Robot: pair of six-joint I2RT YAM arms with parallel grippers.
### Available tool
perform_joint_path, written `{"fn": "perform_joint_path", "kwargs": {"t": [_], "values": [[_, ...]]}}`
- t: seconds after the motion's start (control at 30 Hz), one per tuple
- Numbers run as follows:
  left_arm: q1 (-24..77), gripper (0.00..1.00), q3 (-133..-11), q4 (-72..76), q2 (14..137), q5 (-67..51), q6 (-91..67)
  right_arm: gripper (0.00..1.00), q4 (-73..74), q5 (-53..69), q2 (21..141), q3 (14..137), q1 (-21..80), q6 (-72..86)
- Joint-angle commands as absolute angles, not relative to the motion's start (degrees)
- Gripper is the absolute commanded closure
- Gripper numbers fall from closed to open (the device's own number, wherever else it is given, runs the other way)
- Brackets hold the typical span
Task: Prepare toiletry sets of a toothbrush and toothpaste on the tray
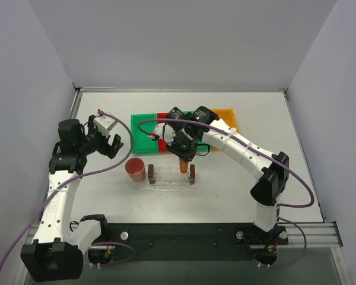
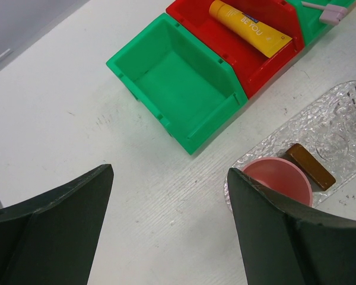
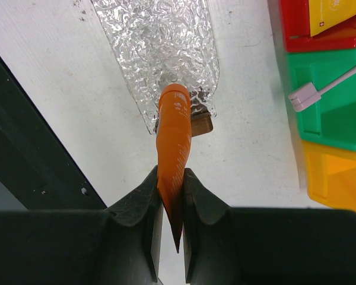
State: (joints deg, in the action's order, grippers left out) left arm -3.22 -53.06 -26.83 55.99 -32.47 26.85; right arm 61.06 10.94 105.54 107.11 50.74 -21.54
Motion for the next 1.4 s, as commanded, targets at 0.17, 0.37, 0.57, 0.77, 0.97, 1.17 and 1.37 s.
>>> {"fn": "perform_joint_path", "kwargs": {"t": [0.17,0.37,0.57,0.77,0.97,1.17,1.37], "values": [[-3.96,0.11,-52.74,-26.19,55.37,-34.72,27.95,1.0,62.84,11.25,105.47,108.9,51.77,-21.62],[-4.31,0.11,-52.73,-26.37,55.37,-35.07,28.21,1.0,62.75,11.42,105.73,108.63,51.77,-21.71],[-4.57,0.11,-52.38,-26.37,55.11,-35.33,28.39,1.0,62.32,11.6,105.91,107.23,51.77,-21.62],[-4.83,0.11,-52.3,-26.46,55.11,-35.68,28.39,1.0,61.96,12.04,105.91,106.79,51.86,-21.53],[-5.19,0.11,-52.12,-26.54,55.19,-35.77,28.48,1.0,61.7,12.13,105.73,106.0,51.86,-21.53],[-5.45,0.11,-52.03,-26.54,55.11,-36.03,28.65,1.0,61.35,12.04,105.47,104.5,51.86,-21.53],[-5.63,0.11,-52.21,-26.46,55.2,-36.12,28.56,1.0,59.77,11.87,105.29,103.63,51.86,-21.45]]}}
